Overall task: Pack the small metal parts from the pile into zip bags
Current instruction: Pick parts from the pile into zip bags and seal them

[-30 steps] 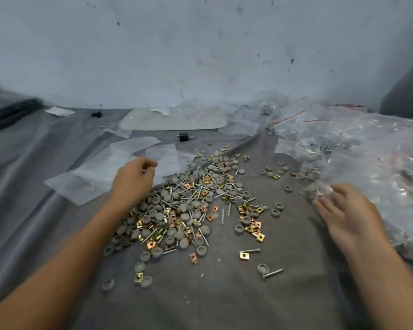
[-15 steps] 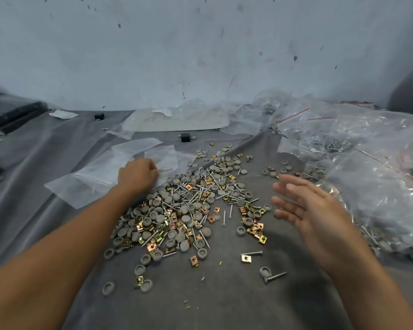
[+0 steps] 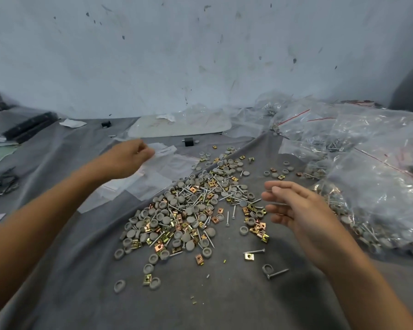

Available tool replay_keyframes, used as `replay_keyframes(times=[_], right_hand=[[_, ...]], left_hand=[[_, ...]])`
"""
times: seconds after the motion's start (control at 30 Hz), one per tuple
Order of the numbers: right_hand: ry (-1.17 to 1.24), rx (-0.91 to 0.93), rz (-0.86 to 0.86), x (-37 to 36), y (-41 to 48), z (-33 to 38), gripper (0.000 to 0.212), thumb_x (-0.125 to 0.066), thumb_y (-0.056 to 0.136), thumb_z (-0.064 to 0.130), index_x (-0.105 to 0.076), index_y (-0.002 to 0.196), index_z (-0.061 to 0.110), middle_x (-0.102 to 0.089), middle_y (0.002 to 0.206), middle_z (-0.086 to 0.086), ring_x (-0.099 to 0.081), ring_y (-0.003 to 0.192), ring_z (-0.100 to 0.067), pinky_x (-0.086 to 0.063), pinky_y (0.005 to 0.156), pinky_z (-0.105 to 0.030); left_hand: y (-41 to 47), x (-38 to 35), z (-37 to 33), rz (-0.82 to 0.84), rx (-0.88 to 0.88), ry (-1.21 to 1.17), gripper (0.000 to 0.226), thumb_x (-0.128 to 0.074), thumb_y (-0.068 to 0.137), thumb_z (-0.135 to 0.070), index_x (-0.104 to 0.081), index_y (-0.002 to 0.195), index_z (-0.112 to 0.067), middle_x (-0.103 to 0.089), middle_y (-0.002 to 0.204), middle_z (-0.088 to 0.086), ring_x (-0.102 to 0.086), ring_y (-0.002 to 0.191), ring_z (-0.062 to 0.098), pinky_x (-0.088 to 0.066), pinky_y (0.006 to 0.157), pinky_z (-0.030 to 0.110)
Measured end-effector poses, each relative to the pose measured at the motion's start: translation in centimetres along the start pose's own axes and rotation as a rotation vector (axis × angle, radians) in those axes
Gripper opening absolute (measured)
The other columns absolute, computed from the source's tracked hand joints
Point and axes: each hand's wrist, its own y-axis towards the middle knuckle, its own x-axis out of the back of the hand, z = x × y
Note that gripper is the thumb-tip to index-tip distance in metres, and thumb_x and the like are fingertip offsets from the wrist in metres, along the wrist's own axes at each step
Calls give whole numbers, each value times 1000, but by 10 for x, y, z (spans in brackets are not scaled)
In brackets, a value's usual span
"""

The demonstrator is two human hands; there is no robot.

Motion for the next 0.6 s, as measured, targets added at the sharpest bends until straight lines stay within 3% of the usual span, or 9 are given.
replay_keyframes(times=[0.07, 0.13, 0.2, 0.27, 0.37, 0.5, 0.6], right_hand=[[-42, 10, 24, -4, -3, -1, 17, -58, 101, 11, -75, 101, 13, -76, 87, -3, -63, 74, -15, -51, 67, -29], [-105, 25, 58, -7, -7, -2, 18, -58, 100, 9, -75, 100, 15, -76, 86, -2, -62, 75, -14, -51, 69, -29], [-163, 42, 95, -12, -12, -1, 19, -58, 100, 6, -75, 100, 15, -76, 87, -3, -62, 75, -12, -51, 67, -26], [-192, 52, 110, -17, -16, -3, 19, -58, 99, 3, -74, 99, 13, -75, 93, -13, -62, 76, -11, -51, 66, -22], [-77, -3, 139, -27, -22, -6, 14, -62, 96, 4, -70, 107, 10, -70, 116, -23, -63, 88, -16, -55, 73, -30], [286, -205, 429, -31, -27, -6, 45, -68, 90, 22, -61, 133, 14, -69, 129, -17, -69, 114, -29, -59, 82, -38], [368, -146, 447, -36, -30, -5, 31, -68, 87, 19, -74, 116, 11, -73, 110, -18, -74, 96, -31, -60, 72, -33]], left_hand=[[-26, 12, -16, 78, -60, -173, 31, -48, 103, -43, -57, 92, -16, -65, 98, 3, -59, 89, 24, -47, 79, 36], [-57, 16, -31, 181, -131, -391, 35, -49, 101, -48, -60, 97, -15, -70, 118, -5, -64, 109, 19, -50, 92, 38], [-86, 14, -46, 272, -196, -717, 35, -53, 100, -47, -55, 96, -12, -69, 127, -3, -65, 117, 16, -52, 91, 34], [-109, 7, -58, 317, -200, -1081, 28, -53, 99, -38, -50, 101, -11, -68, 130, 10, -67, 116, 26, -58, 88, 34], [-129, -9, -68, 292, -132, -1474, 19, -44, 102, -30, -52, 99, -12, -66, 130, 18, -69, 113, 32, -61, 79, 33], [-139, -31, -65, 218, 25, -1721, 20, -44, 98, -32, -57, 98, -17, -64, 134, 17, -70, 111, 30, -62, 75, 31], [-143, -45, -54, 174, 128, -1717, 28, -46, 97, -34, -60, 110, -14, -64, 134, 17, -72, 99, 26, -62, 74, 32]])
